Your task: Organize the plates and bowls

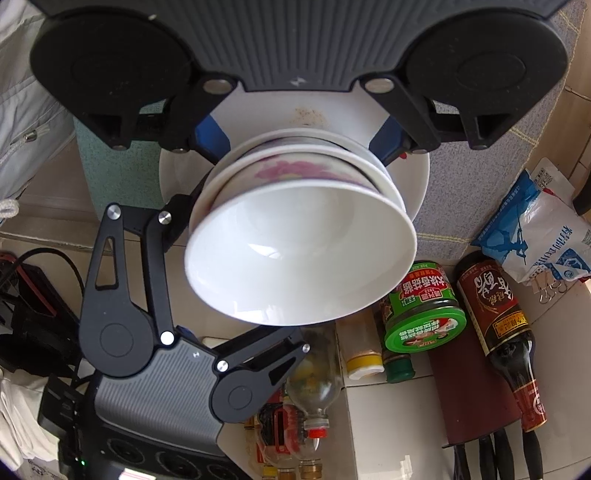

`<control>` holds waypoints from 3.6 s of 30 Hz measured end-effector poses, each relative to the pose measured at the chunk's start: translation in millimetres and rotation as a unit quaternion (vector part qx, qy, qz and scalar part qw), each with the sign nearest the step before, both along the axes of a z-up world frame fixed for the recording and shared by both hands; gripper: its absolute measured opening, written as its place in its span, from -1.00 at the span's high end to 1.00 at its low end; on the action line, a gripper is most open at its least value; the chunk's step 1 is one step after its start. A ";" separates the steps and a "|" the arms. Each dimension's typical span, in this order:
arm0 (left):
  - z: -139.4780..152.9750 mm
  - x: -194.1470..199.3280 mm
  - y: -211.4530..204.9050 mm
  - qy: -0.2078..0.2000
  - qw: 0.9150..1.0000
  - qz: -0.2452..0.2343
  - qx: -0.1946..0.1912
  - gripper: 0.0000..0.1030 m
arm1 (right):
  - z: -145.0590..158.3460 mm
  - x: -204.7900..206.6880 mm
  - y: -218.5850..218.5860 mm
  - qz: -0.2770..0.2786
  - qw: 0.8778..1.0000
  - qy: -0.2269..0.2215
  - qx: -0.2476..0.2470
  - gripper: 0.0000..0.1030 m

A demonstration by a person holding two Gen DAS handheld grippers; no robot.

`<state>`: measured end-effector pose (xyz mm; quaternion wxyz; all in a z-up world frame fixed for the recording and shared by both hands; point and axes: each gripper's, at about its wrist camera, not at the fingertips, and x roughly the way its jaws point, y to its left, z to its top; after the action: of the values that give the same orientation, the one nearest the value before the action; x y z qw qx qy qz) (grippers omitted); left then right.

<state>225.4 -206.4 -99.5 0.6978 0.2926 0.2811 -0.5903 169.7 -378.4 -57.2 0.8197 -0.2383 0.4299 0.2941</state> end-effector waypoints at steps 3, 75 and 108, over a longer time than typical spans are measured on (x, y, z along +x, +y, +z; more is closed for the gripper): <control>0.0 1.1 -0.7 0.002 1.000 0.003 -0.001 -0.58 | -0.8 1.8 -1.5 -0.003 1.000 0.002 0.005 -0.71; 114.3 -119.7 165.8 -0.051 0.926 0.359 -0.109 -0.99 | 80.1 -174.2 153.6 -0.557 0.805 -0.196 0.060 -1.00; 114.1 -116.3 164.2 -0.043 0.924 0.365 -0.110 -0.99 | 84.1 -172.8 154.6 -0.556 0.804 -0.203 0.049 -1.00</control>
<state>109.2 -42.2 14.7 0.9039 0.1165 0.2718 -0.3091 -3.1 -223.8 27.0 0.9218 0.0281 0.2978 -0.2465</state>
